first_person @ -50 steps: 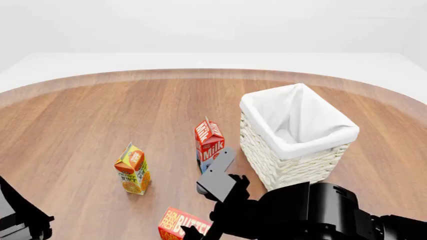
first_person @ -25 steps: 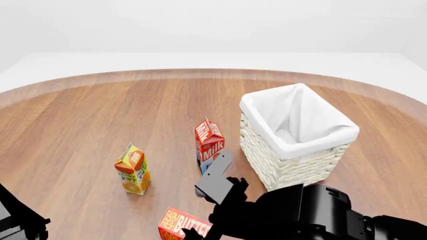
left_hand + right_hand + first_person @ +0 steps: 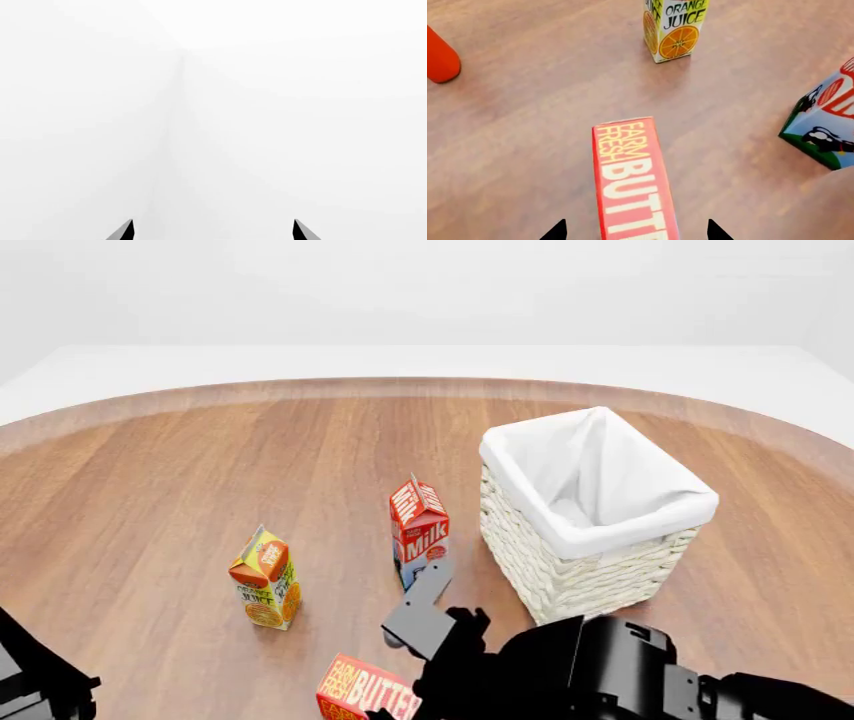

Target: Pick up the cream cheese box and the butter, and put them in the basket.

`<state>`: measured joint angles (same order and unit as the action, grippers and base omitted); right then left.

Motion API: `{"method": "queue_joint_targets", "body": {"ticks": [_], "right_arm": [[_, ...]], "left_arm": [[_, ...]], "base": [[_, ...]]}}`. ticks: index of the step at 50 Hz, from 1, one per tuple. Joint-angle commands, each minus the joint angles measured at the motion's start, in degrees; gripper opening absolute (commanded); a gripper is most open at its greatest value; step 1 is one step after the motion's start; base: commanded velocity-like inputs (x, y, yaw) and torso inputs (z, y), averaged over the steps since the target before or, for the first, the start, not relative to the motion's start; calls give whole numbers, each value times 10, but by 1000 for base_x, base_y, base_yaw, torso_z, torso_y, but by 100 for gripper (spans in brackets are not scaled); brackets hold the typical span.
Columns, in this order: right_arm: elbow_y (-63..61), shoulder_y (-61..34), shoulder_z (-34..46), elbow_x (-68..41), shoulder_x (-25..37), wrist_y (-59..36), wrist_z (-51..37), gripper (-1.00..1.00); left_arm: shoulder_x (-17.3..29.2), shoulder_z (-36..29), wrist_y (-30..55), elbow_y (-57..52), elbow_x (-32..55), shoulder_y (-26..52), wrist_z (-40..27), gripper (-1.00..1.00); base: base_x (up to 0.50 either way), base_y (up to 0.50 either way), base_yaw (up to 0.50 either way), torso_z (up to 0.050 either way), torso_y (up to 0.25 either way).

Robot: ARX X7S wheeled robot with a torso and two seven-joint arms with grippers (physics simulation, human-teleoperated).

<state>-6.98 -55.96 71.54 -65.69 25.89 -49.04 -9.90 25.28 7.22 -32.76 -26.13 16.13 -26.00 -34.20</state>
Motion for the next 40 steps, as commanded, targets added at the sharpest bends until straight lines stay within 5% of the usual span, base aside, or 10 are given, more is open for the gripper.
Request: {"method": "queue_joint_targets", "body": {"ticks": [1, 40], "right_arm": [[18, 0, 11, 10, -9, -2, 7, 100], [70, 1, 44, 43, -39, -1, 31, 100]], "left_arm": [[-1, 0, 0, -1, -1, -1, 0, 100], [-1, -1, -2, 2, 0, 1, 3, 100]], "base": [[0, 0, 0, 0, 0], [0, 0, 0, 0, 0]]}}
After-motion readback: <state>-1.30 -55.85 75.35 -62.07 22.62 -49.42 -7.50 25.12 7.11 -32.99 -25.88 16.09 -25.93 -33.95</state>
